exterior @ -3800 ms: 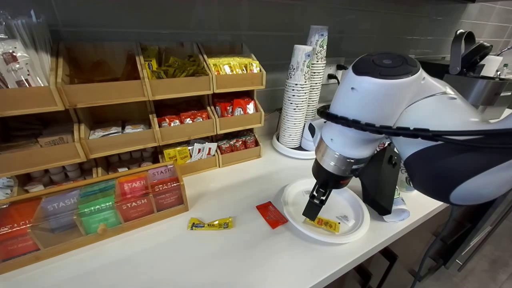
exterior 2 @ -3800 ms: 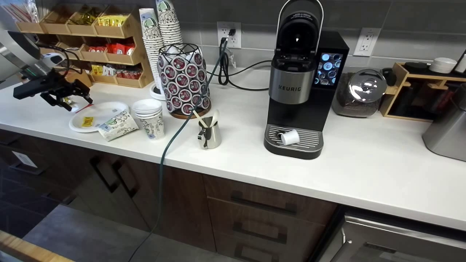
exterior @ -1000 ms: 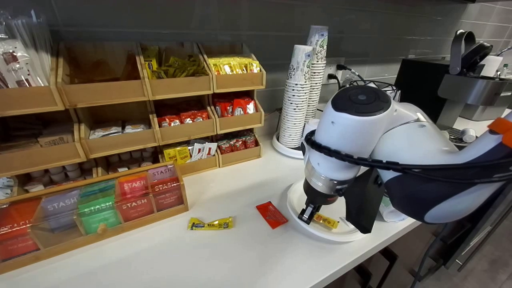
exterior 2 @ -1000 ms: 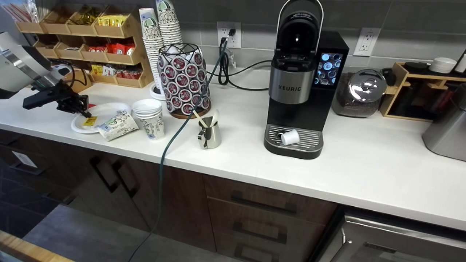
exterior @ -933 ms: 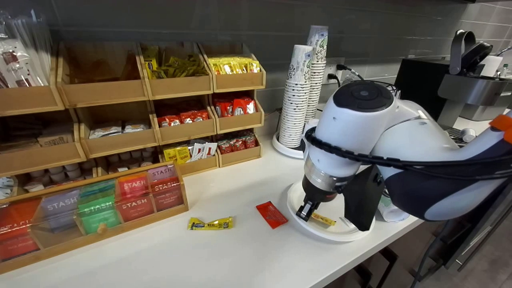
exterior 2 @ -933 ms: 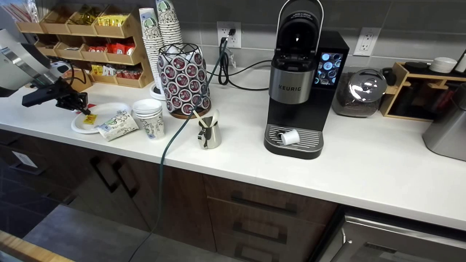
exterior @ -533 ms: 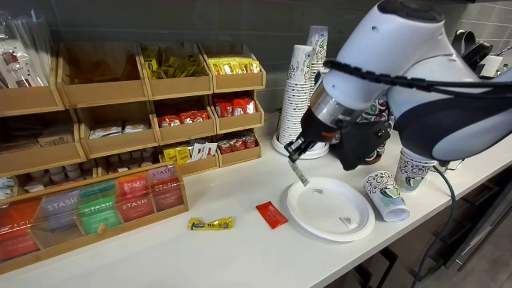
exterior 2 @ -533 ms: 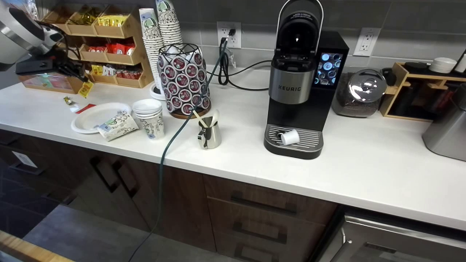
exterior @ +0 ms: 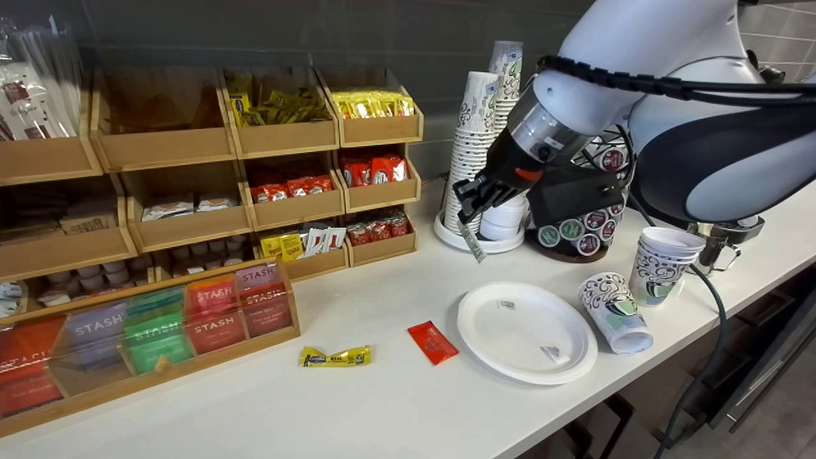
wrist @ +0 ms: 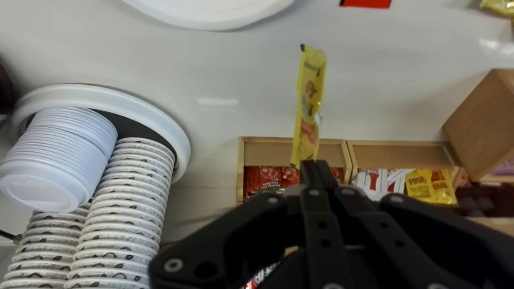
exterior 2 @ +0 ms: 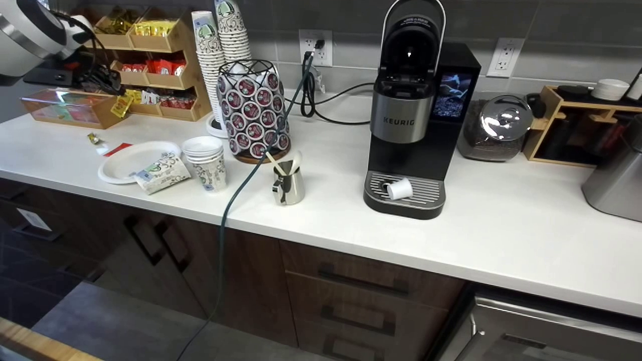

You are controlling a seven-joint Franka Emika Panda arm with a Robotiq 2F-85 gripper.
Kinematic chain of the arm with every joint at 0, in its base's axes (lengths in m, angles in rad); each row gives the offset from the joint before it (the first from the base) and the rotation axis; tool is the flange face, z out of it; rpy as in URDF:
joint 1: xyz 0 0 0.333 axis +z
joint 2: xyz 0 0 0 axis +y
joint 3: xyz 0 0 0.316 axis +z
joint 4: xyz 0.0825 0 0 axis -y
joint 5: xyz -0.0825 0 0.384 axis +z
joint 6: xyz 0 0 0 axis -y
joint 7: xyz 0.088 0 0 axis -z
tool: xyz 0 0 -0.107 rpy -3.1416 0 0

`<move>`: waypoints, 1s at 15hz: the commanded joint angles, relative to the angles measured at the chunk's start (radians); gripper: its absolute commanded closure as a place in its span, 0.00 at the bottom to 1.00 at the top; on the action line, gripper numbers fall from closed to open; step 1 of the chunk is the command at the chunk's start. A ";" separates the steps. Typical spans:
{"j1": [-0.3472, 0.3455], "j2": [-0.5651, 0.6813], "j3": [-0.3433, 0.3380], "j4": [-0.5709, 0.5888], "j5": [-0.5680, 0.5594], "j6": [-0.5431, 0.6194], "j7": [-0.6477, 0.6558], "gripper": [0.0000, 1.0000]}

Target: Put the sachet on the shelf

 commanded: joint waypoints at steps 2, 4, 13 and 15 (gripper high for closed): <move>0.106 0.028 -0.070 0.138 -0.037 -0.036 0.308 1.00; 0.146 0.062 -0.111 0.218 -0.068 -0.029 0.441 1.00; 0.322 0.221 -0.359 0.493 -0.148 -0.007 0.814 0.99; 0.387 0.249 -0.435 0.545 -0.167 -0.015 0.881 0.99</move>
